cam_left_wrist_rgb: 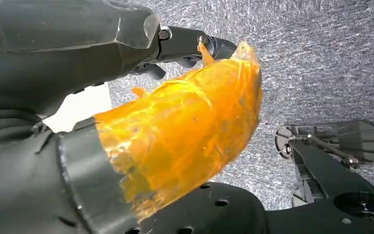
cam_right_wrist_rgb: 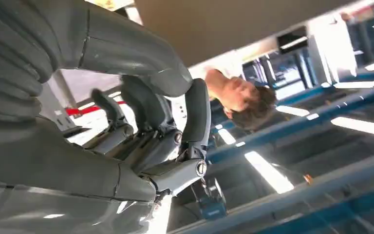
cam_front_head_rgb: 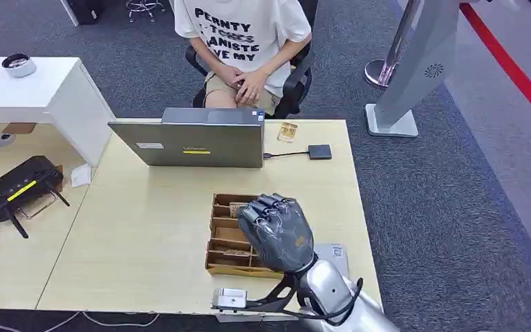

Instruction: Pass the card to the sensor for recognition and then transmit it.

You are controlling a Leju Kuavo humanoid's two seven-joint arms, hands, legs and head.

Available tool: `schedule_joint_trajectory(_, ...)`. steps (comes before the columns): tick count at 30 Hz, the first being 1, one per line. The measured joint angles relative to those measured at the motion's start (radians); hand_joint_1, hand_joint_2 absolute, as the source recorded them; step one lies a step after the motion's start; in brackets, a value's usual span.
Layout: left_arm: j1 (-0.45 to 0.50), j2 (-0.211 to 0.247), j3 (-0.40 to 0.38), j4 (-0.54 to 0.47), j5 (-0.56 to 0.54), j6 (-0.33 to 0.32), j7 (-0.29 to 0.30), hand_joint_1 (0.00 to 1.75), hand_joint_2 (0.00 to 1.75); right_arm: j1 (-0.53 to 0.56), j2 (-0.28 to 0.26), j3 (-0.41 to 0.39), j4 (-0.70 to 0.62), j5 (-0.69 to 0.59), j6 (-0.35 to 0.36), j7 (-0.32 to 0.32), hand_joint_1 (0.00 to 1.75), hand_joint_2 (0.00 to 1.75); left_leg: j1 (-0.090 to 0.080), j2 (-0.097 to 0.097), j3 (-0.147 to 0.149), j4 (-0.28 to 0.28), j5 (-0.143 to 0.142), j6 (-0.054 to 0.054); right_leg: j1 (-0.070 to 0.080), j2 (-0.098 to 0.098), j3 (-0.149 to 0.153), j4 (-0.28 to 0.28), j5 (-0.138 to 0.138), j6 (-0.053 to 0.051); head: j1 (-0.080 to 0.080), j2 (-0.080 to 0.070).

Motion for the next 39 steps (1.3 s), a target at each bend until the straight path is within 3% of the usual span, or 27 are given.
schedule_joint_trajectory(8, 0.000, 0.000, 0.004, 0.000, -0.011, -0.005, -0.002, 0.00, 0.00, -0.045, 0.001, 0.003, 0.078, 0.019, 0.016, 0.029, 1.24, 1.75, 0.000, 0.000, 0.000, 0.000, 0.000, 0.000, 0.000, 0.000, 0.000, 0.000, 0.000, 0.000, 0.000, 0.000)
schedule_joint_trajectory(10, 0.000, 0.000, 0.005, 0.000, -0.011, -0.005, -0.003, 0.00, 0.00, -0.049, 0.001, 0.003, 0.089, 0.019, 0.016, 0.029, 1.01, 1.75, 0.000, 0.000, 0.000, 0.000, 0.000, 0.000, 0.000, 0.000, 0.000, 0.000, 0.000, 0.000, 0.000, 0.000)
schedule_joint_trajectory(17, 0.000, 0.000, 0.006, 0.000, -0.015, -0.006, -0.009, 0.00, 0.00, -0.058, 0.001, 0.002, 0.121, 0.021, 0.026, 0.040, 0.96, 1.75, 0.000, 0.000, 0.000, 0.000, 0.000, 0.000, 0.000, 0.000, 0.000, 0.000, 0.000, 0.000, 0.000, 0.000)
schedule_joint_trajectory(20, 0.000, 0.000, 0.007, 0.000, -0.017, -0.006, -0.009, 0.00, 0.00, -0.062, 0.001, 0.000, 0.143, 0.020, 0.031, 0.042, 0.72, 1.75, 0.000, 0.000, 0.000, 0.000, 0.000, 0.000, 0.000, 0.000, 0.000, 0.000, 0.000, 0.000, 0.000, 0.000)
schedule_joint_trajectory(28, 0.000, 0.000, 0.008, 0.000, -0.018, -0.007, -0.012, 0.00, 0.00, -0.065, 0.001, -0.015, 0.183, 0.019, 0.036, 0.050, 0.77, 1.75, 0.000, 0.000, 0.000, 0.000, 0.000, 0.000, 0.000, 0.000, 0.000, 0.000, 0.000, 0.000, 0.000, 0.000)
schedule_joint_trajectory(39, 0.000, 0.000, 0.025, 0.000, -0.018, -0.007, -0.012, 0.00, 0.00, -0.055, -0.001, -0.037, 0.211, 0.015, 0.036, 0.053, 0.72, 1.75, 0.000, 0.000, 0.000, 0.000, 0.000, 0.000, 0.000, 0.000, 0.000, 0.000, 0.000, 0.000, 0.000, 0.000)
